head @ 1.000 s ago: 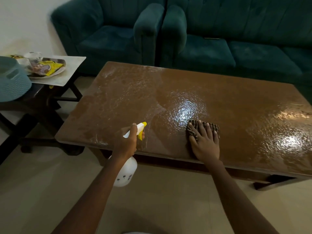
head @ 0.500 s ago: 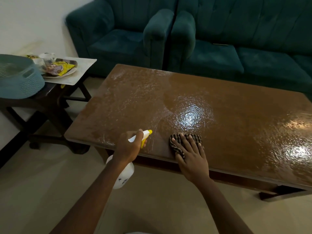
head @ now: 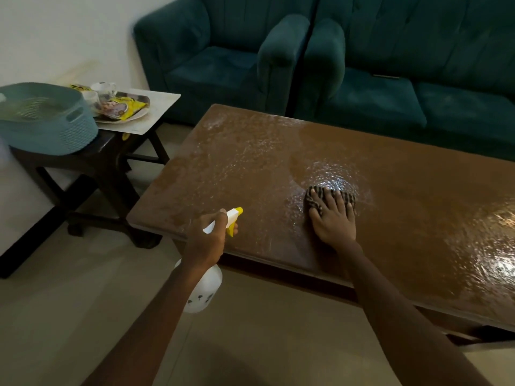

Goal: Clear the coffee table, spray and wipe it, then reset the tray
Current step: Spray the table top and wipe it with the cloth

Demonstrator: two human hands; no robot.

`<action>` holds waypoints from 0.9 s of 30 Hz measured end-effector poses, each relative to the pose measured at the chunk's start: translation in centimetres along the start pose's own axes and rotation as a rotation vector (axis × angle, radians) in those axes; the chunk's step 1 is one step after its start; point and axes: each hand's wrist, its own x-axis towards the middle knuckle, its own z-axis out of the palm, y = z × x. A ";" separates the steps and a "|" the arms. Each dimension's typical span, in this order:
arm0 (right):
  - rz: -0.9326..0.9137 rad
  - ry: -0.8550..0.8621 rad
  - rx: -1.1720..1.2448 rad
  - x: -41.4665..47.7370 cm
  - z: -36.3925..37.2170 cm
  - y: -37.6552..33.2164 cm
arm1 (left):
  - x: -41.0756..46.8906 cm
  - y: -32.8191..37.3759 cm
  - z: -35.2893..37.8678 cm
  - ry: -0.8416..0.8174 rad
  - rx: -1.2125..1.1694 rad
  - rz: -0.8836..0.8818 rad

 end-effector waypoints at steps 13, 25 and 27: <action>-0.447 0.038 -0.025 -6.7 4.6 -11.1 | 0.8 -0.8 -3.3 0.158 -0.090 -0.054; -0.038 0.073 -0.056 -4.2 2.9 -6.3 | 0.9 -1.0 -2.6 0.103 -0.115 -0.046; -0.137 0.049 -0.057 -3.6 3.2 -9.0 | 0.6 -1.4 -2.9 0.116 -0.138 -0.043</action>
